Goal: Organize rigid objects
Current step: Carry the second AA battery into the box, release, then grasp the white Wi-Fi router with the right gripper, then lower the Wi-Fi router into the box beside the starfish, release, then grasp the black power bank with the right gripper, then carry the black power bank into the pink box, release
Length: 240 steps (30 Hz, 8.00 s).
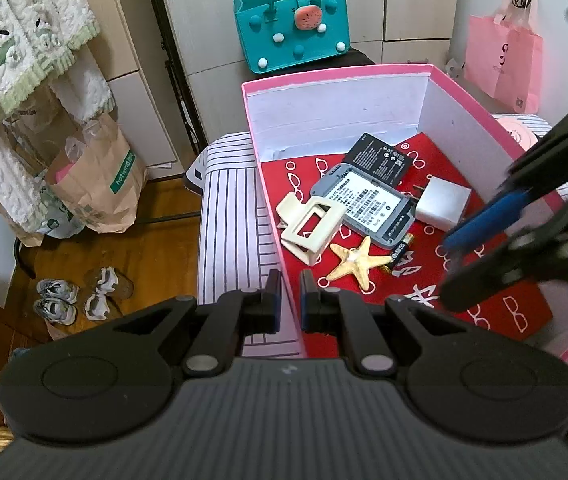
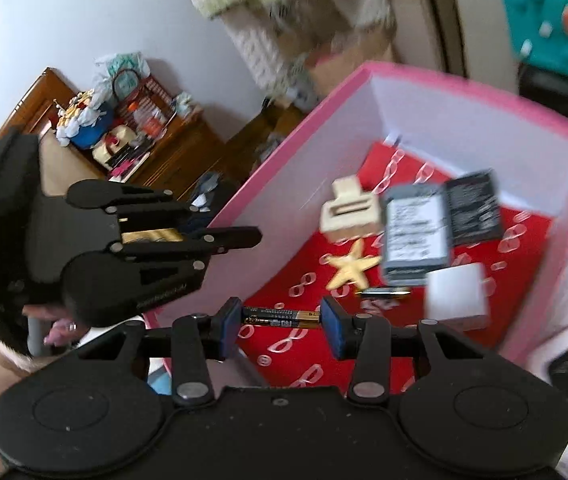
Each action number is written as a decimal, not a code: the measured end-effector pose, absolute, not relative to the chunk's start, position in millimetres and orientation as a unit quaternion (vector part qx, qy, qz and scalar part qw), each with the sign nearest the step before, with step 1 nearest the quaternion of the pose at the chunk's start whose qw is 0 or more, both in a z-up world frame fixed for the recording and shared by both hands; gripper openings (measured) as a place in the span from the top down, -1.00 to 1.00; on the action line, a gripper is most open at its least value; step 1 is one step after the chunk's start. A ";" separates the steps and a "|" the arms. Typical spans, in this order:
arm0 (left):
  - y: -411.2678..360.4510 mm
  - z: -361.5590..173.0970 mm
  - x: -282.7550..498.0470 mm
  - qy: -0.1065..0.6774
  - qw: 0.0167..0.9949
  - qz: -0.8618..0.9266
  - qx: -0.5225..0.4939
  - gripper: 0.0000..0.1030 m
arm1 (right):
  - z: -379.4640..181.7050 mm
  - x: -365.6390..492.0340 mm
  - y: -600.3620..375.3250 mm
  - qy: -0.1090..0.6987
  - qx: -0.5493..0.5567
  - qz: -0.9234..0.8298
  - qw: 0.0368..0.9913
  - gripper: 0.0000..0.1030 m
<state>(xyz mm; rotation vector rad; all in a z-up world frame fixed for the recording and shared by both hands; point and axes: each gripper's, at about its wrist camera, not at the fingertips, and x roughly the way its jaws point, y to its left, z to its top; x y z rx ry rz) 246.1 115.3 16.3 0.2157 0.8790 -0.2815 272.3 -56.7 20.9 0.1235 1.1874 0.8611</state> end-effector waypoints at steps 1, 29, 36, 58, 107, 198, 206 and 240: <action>116.1 16.4 246.2 0.423 0.890 -0.136 0.102 0.84 | 14.5 276.1 -51.9 0.550 0.058 0.392 0.735 0.06; 125.7 16.9 241.4 0.421 0.895 -0.130 0.061 0.84 | 72.8 211.7 -180.9 0.358 0.076 0.330 0.870 -0.27; 123.0 16.5 239.4 0.420 0.899 -0.115 0.056 0.87 | 49.0 191.4 -238.2 0.342 0.037 0.237 0.908 -0.27; 116.3 15.7 240.8 0.427 0.897 -0.092 0.061 0.89 | -45.2 243.7 -232.5 0.416 -0.081 0.298 0.855 -0.32; 120.3 13.0 235.9 0.407 0.900 -0.128 0.089 0.86 | 29.9 246.9 -69.2 0.440 -0.177 0.430 0.769 -0.28; 125.1 11.8 219.4 0.473 0.875 -0.090 0.055 0.91 | -55.8 275.2 -319.7 0.428 -0.029 0.105 0.897 -0.36; 123.3 10.5 218.2 0.467 0.878 -0.086 0.055 0.91 | -52.3 250.9 -331.0 0.420 -0.011 0.079 0.904 -0.32; 138.5 10.7 211.5 0.432 0.893 -0.122 0.030 0.86 | 56.6 266.4 -92.1 0.388 -0.072 0.344 0.852 -0.32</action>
